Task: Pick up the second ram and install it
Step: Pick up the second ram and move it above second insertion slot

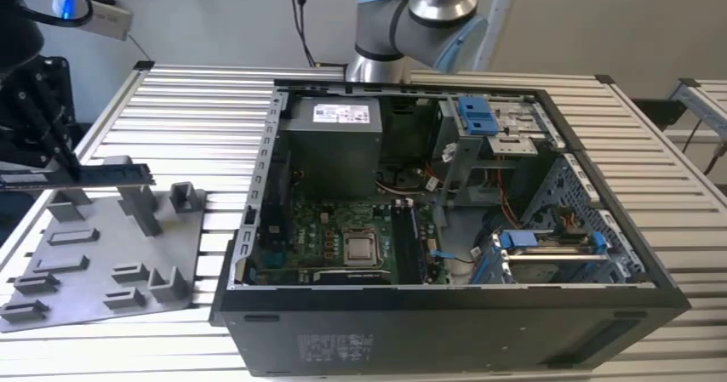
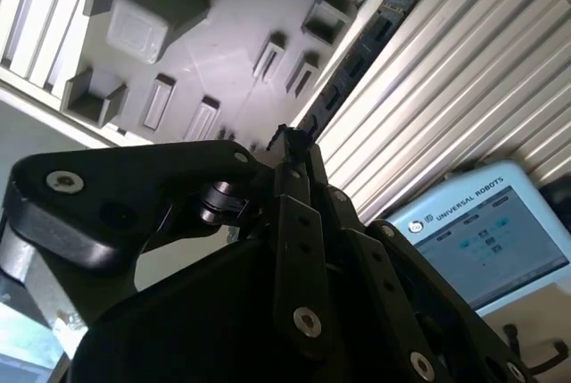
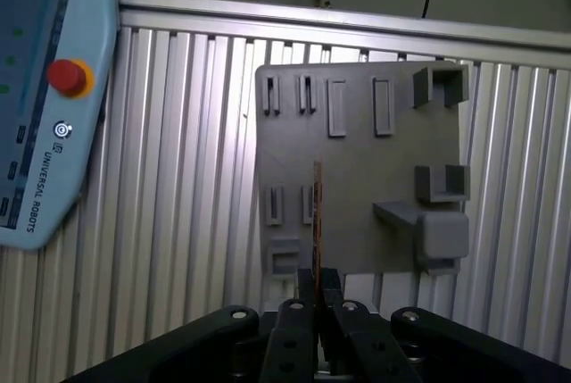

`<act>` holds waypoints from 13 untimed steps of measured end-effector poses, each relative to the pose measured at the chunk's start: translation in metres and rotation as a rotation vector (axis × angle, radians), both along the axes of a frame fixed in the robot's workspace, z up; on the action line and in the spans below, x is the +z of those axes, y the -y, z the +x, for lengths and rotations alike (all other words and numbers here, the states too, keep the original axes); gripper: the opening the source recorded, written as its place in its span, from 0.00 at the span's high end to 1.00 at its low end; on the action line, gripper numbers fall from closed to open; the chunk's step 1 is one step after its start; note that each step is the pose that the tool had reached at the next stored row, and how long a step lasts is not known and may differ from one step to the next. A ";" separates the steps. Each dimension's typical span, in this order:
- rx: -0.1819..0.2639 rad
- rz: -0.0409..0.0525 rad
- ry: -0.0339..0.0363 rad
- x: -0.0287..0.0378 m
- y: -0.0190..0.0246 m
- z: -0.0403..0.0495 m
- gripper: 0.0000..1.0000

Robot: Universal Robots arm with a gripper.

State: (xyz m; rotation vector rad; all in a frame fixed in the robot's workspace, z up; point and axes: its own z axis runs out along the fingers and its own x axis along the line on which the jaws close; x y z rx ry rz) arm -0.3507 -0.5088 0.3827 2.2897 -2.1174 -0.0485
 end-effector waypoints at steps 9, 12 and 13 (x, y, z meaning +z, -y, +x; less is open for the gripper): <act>0.000 -0.0001 -0.0005 0.0010 0.0000 0.0191 0.86; 0.000 -0.0001 -0.0006 0.0013 0.0000 0.0240 0.86; 0.000 -0.0001 -0.0006 0.0014 0.0000 0.0256 0.86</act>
